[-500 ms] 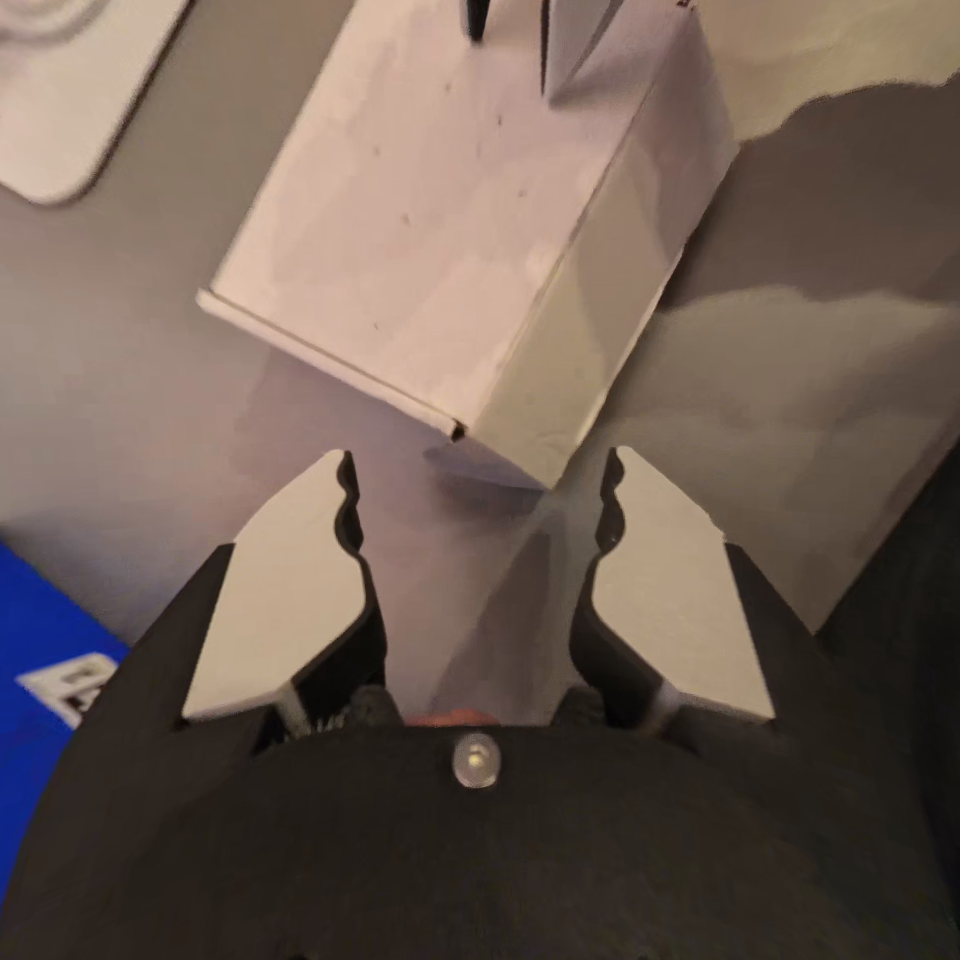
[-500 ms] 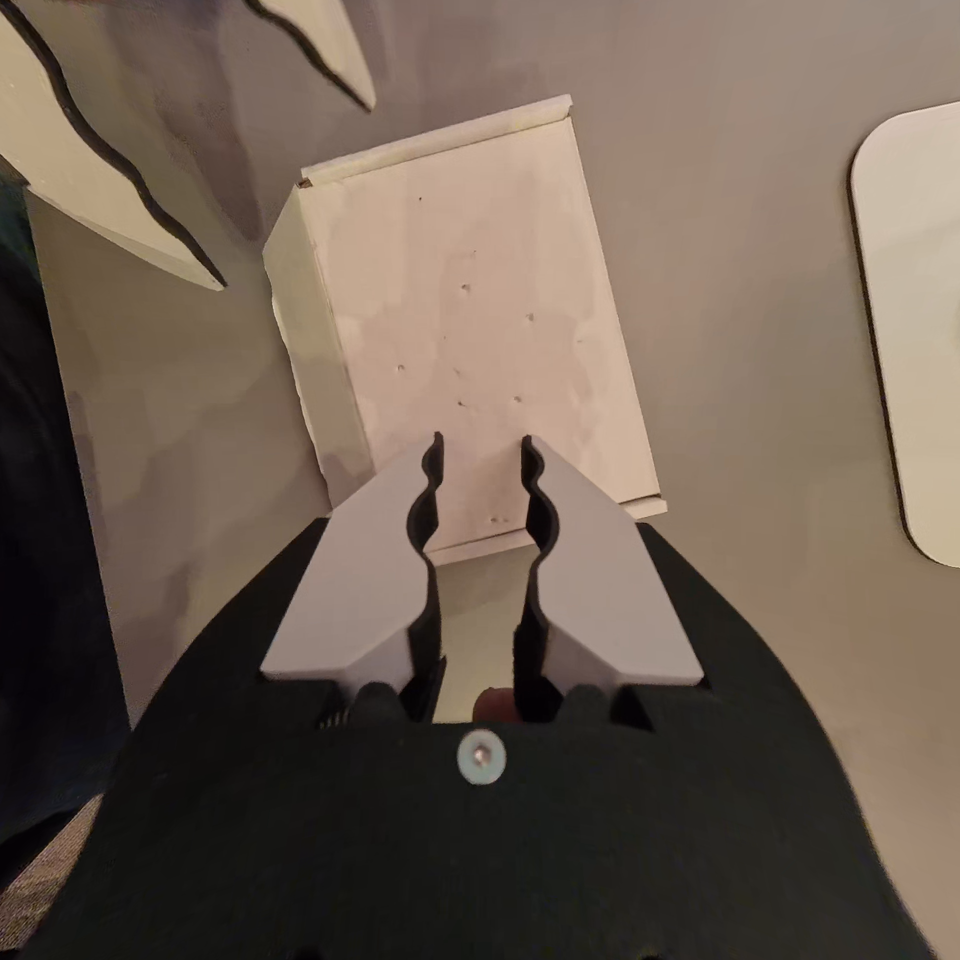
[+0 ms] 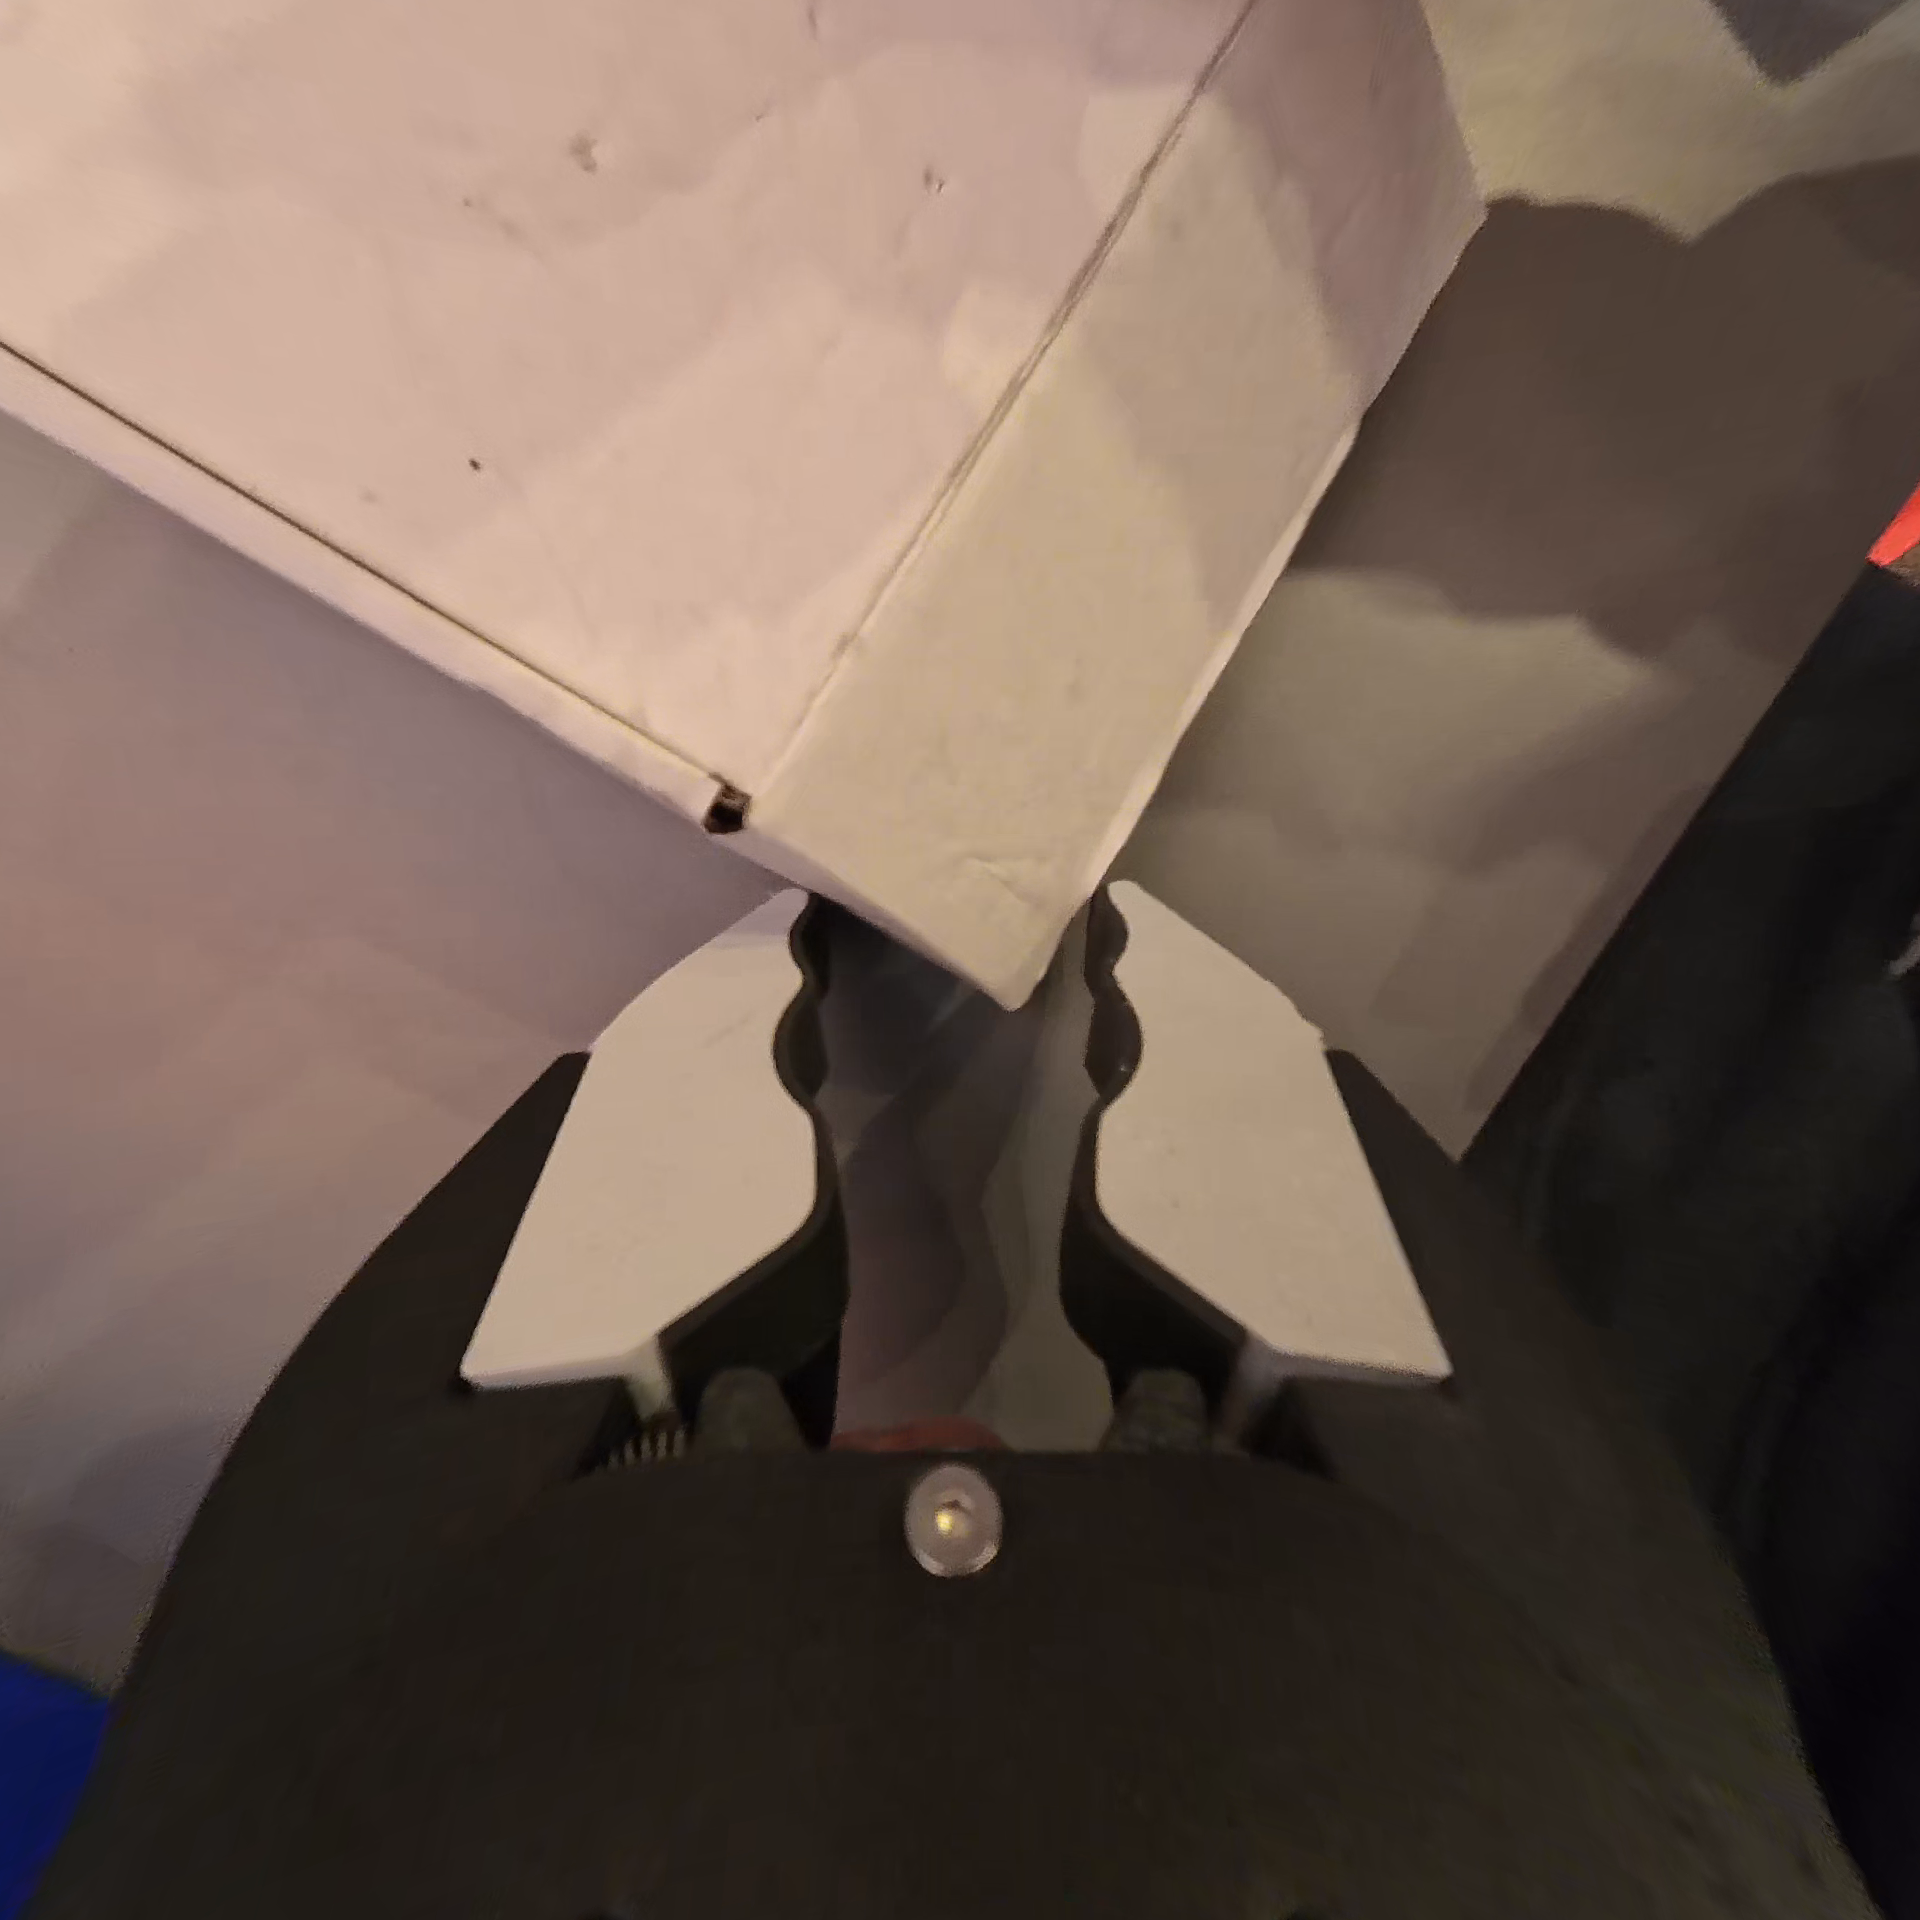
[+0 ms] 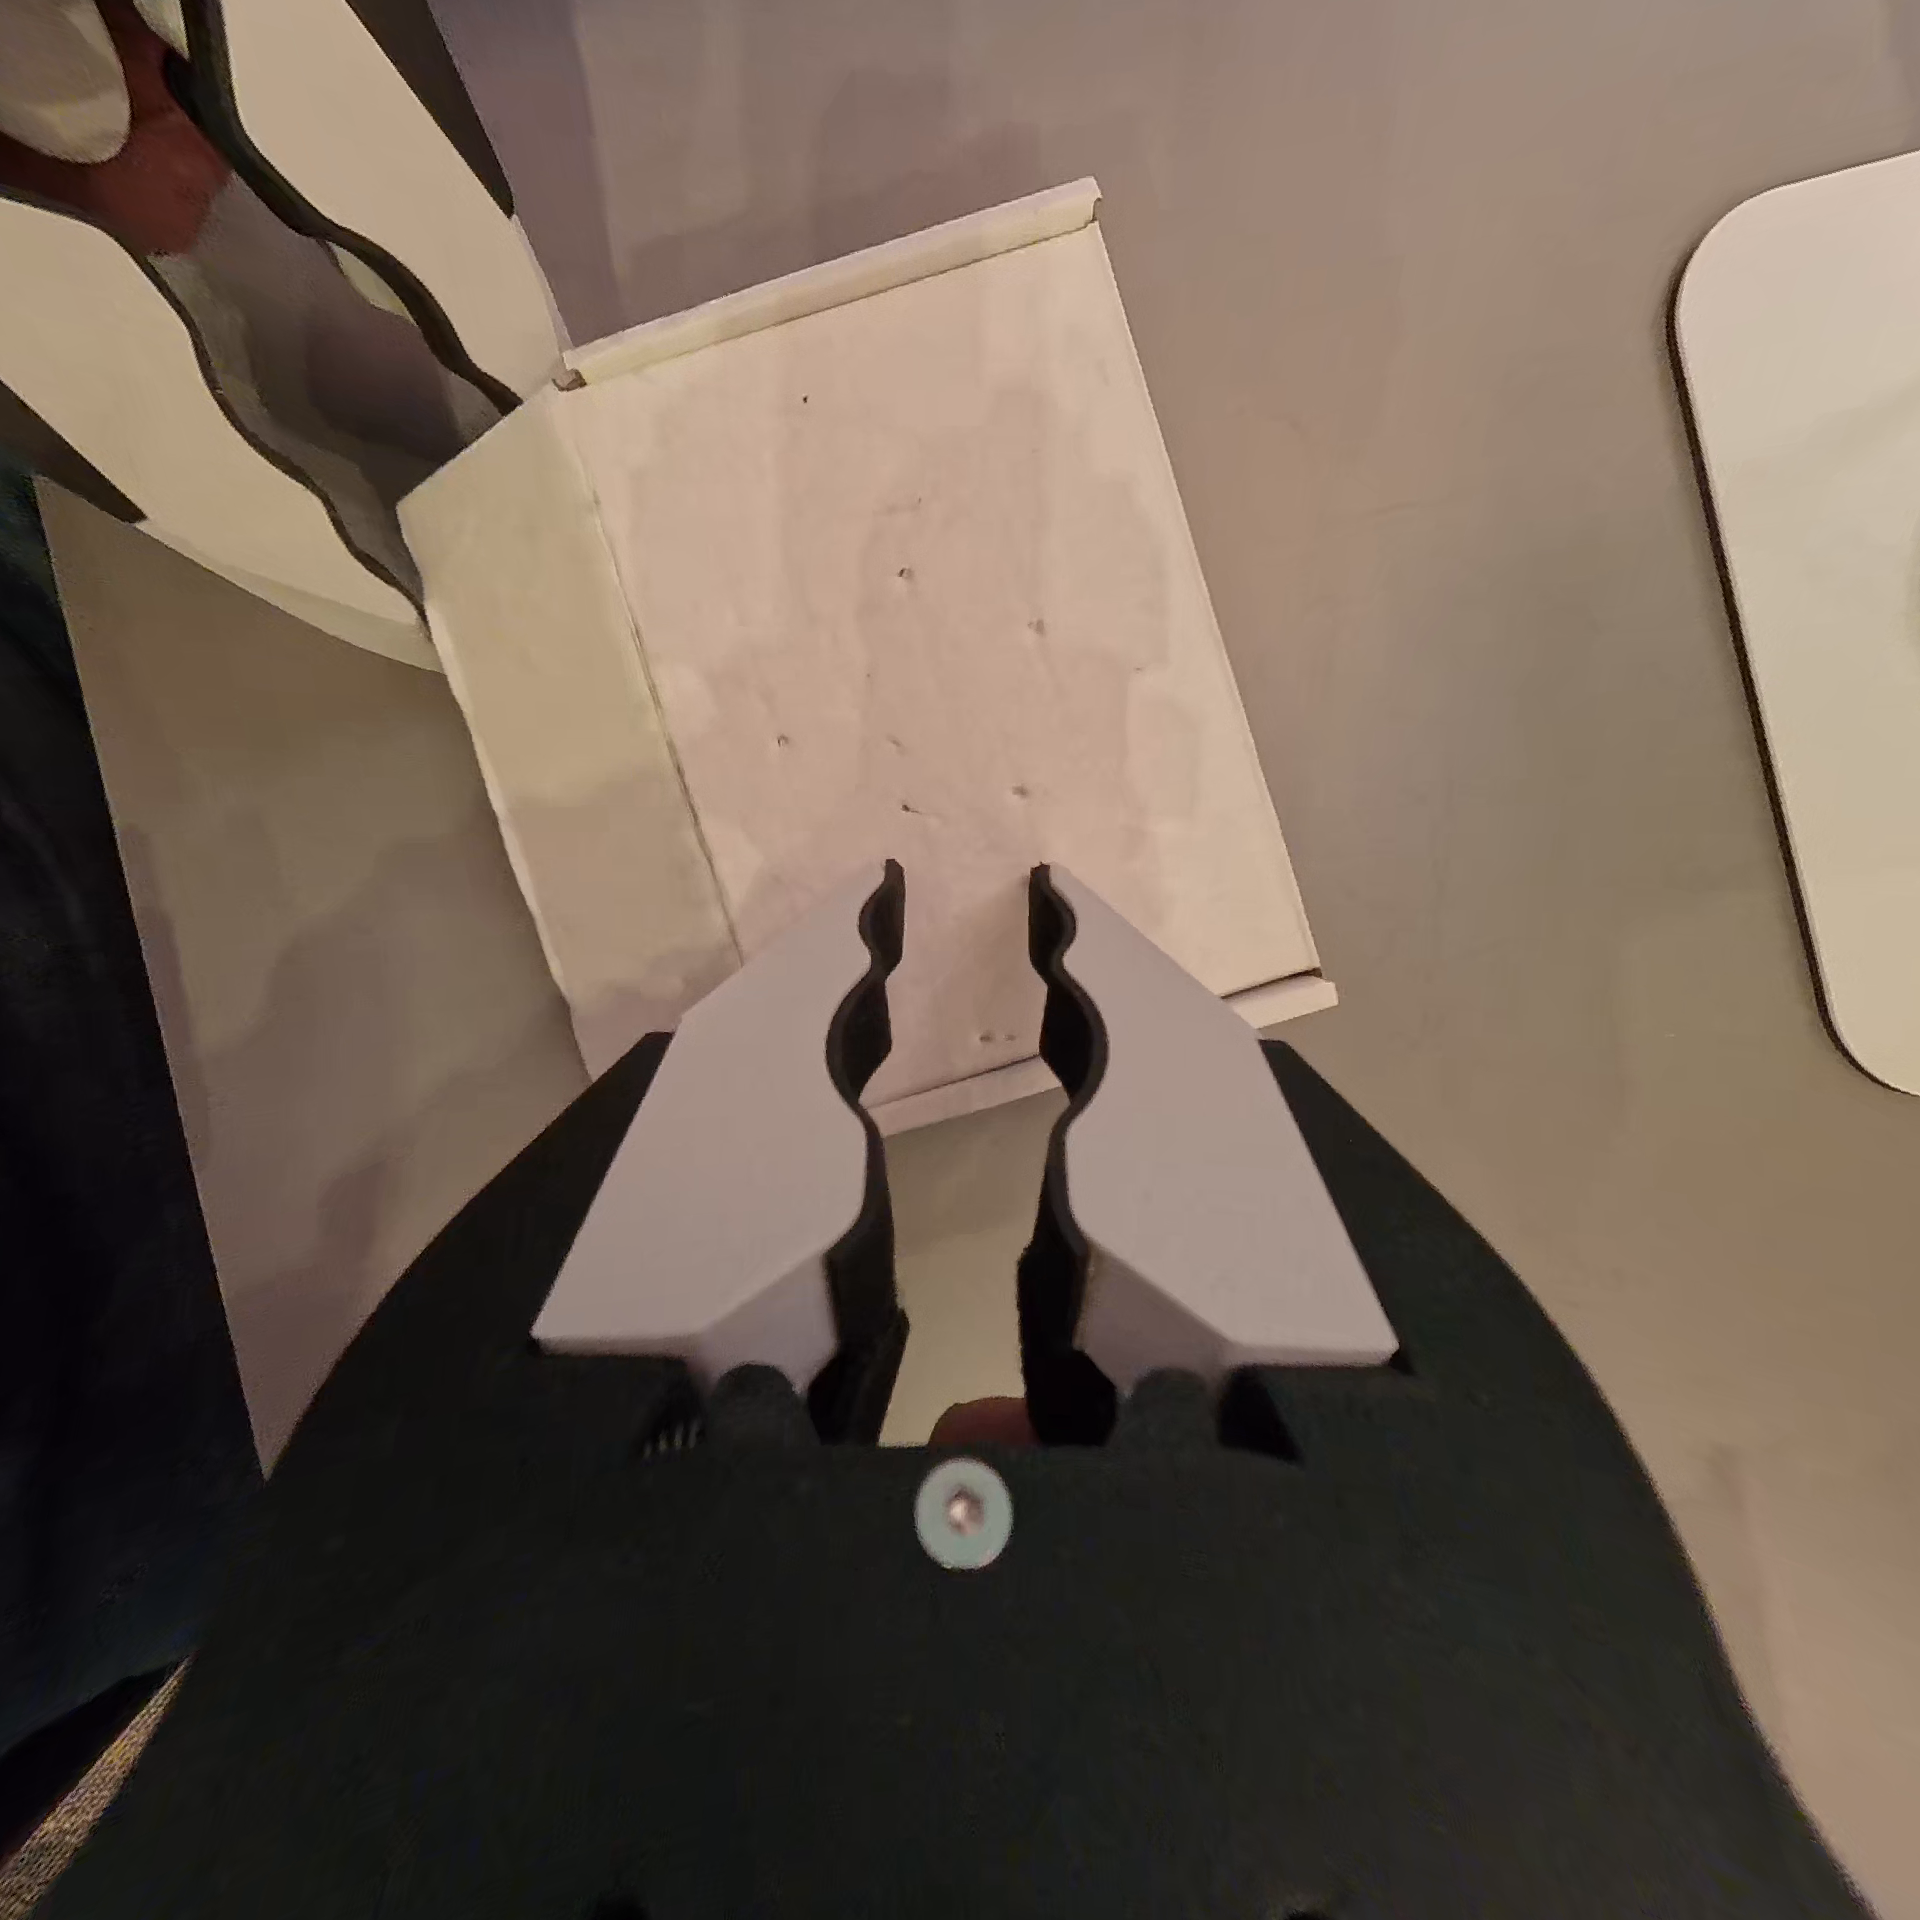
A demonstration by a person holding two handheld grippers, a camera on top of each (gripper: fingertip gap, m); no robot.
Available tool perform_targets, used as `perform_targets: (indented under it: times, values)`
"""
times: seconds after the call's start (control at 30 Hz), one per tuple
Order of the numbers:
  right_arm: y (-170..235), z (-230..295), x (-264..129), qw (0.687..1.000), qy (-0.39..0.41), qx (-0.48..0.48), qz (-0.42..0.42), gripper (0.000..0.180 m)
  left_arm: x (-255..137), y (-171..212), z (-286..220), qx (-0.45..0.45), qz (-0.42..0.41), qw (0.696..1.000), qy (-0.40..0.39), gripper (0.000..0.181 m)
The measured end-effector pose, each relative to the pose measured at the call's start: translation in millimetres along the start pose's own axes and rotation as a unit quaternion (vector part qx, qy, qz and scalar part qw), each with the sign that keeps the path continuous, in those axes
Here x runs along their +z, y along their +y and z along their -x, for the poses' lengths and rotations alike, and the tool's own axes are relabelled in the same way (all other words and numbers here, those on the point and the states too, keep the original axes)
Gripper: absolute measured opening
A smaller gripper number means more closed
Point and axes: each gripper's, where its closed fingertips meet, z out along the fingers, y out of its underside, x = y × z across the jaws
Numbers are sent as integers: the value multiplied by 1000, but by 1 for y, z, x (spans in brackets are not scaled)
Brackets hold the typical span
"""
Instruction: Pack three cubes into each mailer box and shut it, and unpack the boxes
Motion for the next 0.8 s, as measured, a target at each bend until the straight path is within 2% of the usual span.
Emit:
perform_targets:
  times: [0.13,0.2,0.33,0.53,0.7,0.73,0.77,0.8]
  values:
    - [0,0,0,1000,-1,3,-2,22,-4,-6,-13,-23,-17,998,53,40]
    - [0,0,0,1000,-2,6,-6,22,0,-2,-6,-20,-1,999,27,48]
    - [0,0,0,1000,0,5,-6,22,-2,1,-3,-7,8,1000,5,52]
    - [0,0,0,1000,-3,7,-9,22,-9,-3,3,-19,-21,1000,-11,33]
    - [0,0,-2,1000,4,2,-10,22,-6,-4,7,-3,-17,999,-31,34]
    - [2,-1,-4,1000,5,8,-6,29,-6,-5,7,-2,-19,999,-28,35]
    - [2,-2,-10,1000,7,23,-11,44,-8,-5,7,-3,-20,999,-26,36]
    - [1,0,-18,999,0,42,-26,49,-10,-7,8,-1,-25,999,-28,37]
